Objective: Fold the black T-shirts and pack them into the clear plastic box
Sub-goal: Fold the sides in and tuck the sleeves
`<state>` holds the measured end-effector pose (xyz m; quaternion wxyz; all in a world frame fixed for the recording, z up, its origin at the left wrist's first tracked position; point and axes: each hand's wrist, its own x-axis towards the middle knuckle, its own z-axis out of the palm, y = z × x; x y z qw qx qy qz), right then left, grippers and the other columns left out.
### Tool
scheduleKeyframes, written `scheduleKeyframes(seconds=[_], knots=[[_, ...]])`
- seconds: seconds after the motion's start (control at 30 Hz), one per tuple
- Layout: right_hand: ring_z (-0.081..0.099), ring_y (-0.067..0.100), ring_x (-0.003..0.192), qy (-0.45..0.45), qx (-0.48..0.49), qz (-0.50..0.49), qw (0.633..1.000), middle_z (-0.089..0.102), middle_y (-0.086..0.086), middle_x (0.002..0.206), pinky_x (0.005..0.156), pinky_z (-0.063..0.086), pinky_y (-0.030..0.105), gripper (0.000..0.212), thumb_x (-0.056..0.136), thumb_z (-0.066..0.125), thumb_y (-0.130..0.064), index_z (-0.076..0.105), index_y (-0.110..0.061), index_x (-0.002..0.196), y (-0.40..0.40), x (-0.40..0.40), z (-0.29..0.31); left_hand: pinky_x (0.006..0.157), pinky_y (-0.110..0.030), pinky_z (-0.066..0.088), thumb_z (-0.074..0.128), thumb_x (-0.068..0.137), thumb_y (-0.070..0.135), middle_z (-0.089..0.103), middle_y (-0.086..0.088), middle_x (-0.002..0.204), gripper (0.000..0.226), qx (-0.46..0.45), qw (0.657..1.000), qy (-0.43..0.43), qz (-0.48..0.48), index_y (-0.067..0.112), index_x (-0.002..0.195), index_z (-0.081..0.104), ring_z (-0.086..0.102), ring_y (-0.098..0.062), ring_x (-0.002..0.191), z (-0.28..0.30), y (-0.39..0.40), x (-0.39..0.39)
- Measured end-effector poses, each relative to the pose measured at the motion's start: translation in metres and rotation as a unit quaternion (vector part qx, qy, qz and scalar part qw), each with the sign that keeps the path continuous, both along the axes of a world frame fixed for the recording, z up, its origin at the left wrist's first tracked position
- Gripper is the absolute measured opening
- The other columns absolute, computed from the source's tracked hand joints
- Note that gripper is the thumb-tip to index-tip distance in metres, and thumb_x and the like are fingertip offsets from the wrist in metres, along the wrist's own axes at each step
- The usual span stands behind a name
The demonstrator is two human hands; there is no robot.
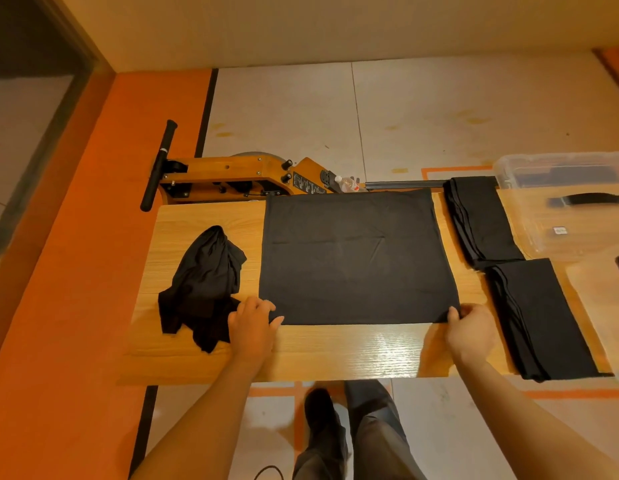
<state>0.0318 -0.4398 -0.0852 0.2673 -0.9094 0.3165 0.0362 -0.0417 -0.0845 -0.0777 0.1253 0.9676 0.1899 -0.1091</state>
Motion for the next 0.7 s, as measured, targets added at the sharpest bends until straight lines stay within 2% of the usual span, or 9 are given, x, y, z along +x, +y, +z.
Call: scheduleKeyframes(seconds=[0.1, 0.27, 0.43, 0.57, 0.7], knots=[[0.065, 0.035, 0.094, 0.022, 0.022, 0.010, 0.999, 0.067, 0.016, 0.107, 0.080, 0.053, 0.043, 0.023, 0.097, 0.059, -0.020, 0.065, -0.004, 0.112, -0.002, -0.002, 0.002, 0.093, -0.031, 0.033, 0.062, 0.089, 0.044, 0.055, 0.008, 0.116, 0.027, 0.016, 0.999, 0.009, -0.041, 0.029, 0.112, 0.063, 0.047, -0.013, 0.113, 0.000, 0.003, -0.001], [0.058, 0.028, 0.082, 0.018, 0.071, -0.009, 0.997, 0.064, 0.013, 0.094, 0.076, 0.050, 0.040, 0.017, 0.098, 0.057, -0.018, 0.065, -0.003, 0.102, -0.008, -0.003, 0.006, 0.090, -0.029, 0.036, 0.061, 0.093, 0.029, 0.057, 0.009, 0.117, 0.021, 0.050, 0.996, 0.036, -0.058, 0.030, 0.114, 0.063, 0.051, -0.013, 0.109, 0.005, 0.009, -0.003], [0.055, 0.026, 0.081, 0.009, 0.106, -0.029, 0.994, 0.058, 0.011, 0.088, 0.072, 0.046, 0.037, 0.012, 0.098, 0.056, -0.018, 0.056, -0.009, 0.091, -0.012, -0.002, 0.011, 0.095, -0.028, 0.038, 0.062, 0.092, 0.032, 0.054, 0.007, 0.120, 0.028, 0.011, 0.997, 0.020, -0.074, 0.025, 0.119, 0.061, 0.051, -0.013, 0.110, 0.001, 0.019, -0.006], [0.057, 0.028, 0.084, 0.008, 0.142, -0.056, 0.988, 0.059, 0.012, 0.092, 0.074, 0.048, 0.037, 0.012, 0.097, 0.059, -0.019, 0.058, -0.006, 0.098, -0.015, -0.002, 0.009, 0.096, -0.027, 0.042, 0.058, 0.095, 0.027, 0.056, 0.005, 0.122, 0.026, 0.005, 0.998, 0.017, -0.065, 0.024, 0.121, 0.062, 0.053, -0.013, 0.110, -0.001, 0.025, -0.010], [0.059, 0.029, 0.090, -0.013, 0.205, -0.112, 0.972, 0.061, 0.012, 0.096, 0.080, 0.052, 0.039, 0.011, 0.093, 0.065, -0.016, 0.059, -0.009, 0.099, -0.017, -0.002, 0.010, 0.084, -0.027, 0.048, 0.060, 0.093, 0.035, 0.062, 0.003, 0.109, 0.015, -0.031, 0.999, -0.006, -0.029, 0.024, 0.097, 0.070, 0.058, -0.012, 0.093, 0.000, 0.024, -0.011]])
